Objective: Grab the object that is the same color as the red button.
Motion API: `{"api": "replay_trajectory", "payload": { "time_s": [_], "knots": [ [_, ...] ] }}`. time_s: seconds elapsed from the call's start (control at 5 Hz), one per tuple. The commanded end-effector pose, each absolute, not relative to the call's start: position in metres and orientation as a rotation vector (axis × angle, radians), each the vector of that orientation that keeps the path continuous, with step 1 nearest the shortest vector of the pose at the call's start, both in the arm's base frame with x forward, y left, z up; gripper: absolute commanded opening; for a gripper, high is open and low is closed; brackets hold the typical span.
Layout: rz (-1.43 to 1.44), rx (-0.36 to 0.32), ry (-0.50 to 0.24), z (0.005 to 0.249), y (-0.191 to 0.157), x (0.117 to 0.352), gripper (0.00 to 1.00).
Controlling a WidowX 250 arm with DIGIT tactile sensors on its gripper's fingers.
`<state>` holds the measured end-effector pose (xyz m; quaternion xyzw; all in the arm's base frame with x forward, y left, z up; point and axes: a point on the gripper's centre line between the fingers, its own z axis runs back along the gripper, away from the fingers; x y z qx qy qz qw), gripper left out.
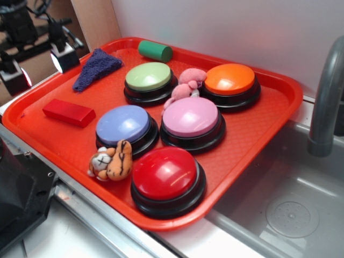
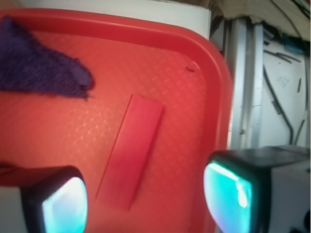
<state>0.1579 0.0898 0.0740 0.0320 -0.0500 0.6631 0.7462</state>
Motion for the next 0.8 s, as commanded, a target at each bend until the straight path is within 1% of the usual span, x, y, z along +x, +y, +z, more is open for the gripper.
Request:
{"api": "replay_trajectory", "payload": {
  "time_s": [0.0,0.2,0.4,0.6],
  "knots": [
    [1.466,0.012,-0.082,0.031,0.098,0.155,1.0],
    [1.443,-0.058,-0.088,0.019,0.099,0.155,1.0],
    [1.397,-0.083,-0.146,0.015,0.1,0.154,1.0],
    [1.395,-0.057,-0.143,0.016,0.097,0.154,0.0]
  ]
}}
